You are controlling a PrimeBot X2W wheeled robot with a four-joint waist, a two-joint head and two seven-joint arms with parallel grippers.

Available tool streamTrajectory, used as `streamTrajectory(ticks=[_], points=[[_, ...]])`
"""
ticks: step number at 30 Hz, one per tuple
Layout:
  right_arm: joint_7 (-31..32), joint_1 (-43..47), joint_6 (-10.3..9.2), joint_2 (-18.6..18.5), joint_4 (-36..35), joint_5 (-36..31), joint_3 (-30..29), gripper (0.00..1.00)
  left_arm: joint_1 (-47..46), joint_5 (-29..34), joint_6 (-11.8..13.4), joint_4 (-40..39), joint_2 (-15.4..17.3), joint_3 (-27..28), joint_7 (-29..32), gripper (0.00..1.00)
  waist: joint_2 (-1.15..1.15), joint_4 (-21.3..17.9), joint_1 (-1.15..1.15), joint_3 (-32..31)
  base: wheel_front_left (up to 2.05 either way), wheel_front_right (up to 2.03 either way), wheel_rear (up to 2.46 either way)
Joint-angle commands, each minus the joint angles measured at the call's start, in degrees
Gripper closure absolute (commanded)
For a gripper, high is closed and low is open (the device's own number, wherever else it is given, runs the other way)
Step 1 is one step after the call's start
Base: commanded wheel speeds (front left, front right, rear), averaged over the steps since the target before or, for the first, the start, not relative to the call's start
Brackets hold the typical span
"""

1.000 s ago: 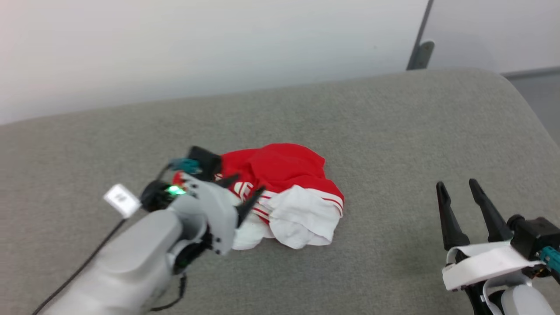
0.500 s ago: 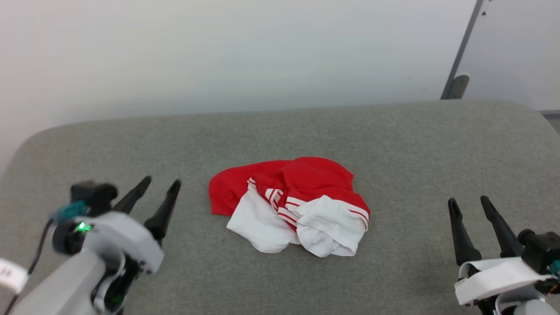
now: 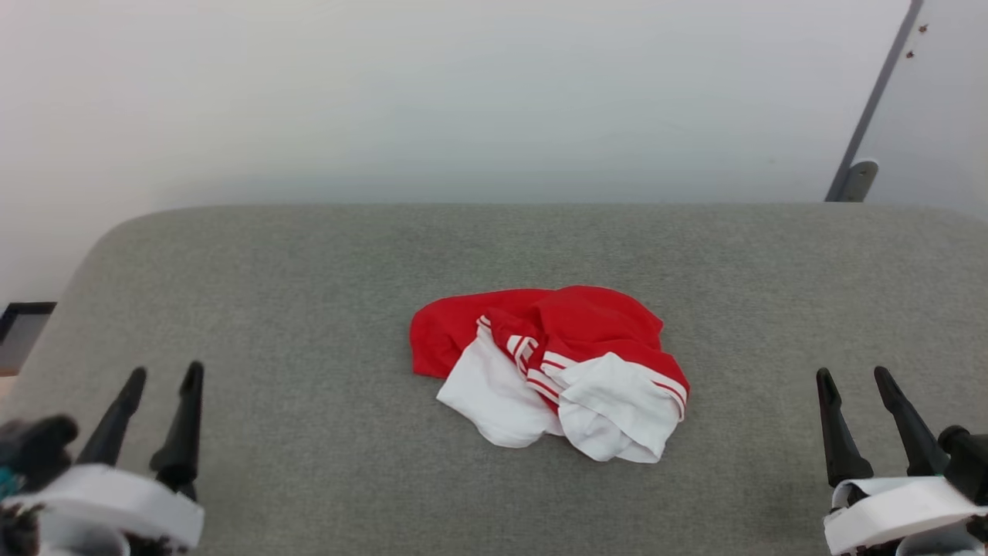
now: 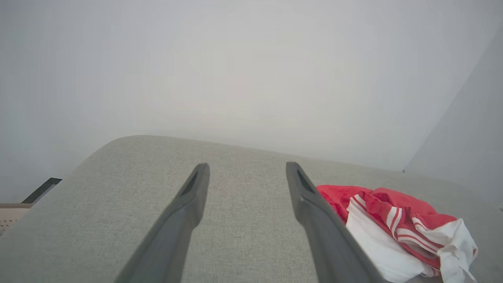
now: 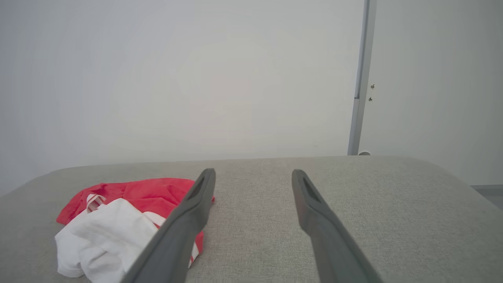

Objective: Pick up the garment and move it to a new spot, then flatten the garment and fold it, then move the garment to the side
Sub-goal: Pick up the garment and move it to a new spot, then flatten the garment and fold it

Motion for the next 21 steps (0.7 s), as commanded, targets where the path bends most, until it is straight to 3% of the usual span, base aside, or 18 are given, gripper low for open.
streamTrajectory(ticks=[1, 10, 21], points=[[-0.03, 0.49, -0.08, 0.13, -0.20, -0.21, -0.24, 0.00, 1.57, 0.78, -0.70, -0.88, -0.63, 1.42, -0.23, 0.00, 0.00, 0.66, 0.00, -0.14, 0.00, 0.00, 0.00], [-0.03, 1.34, -0.08, 0.81, -0.59, -0.48, -0.46, 0.00, 7.88, 4.95, -4.53, -3.57, -3.85, 9.03, -0.23, 0.00, 0.00, 2.24, 0.00, -0.17, 0.00, 0.00, 0.00], [-0.03, 1.12, -0.08, 0.48, -0.08, 0.10, 0.91, 0.00, 9.35, 6.04, -6.16, -2.93, -5.39, 11.40, -0.24, 0.00, 0.00, 2.69, 0.00, 0.09, 0.00, 0.00, 0.00]])
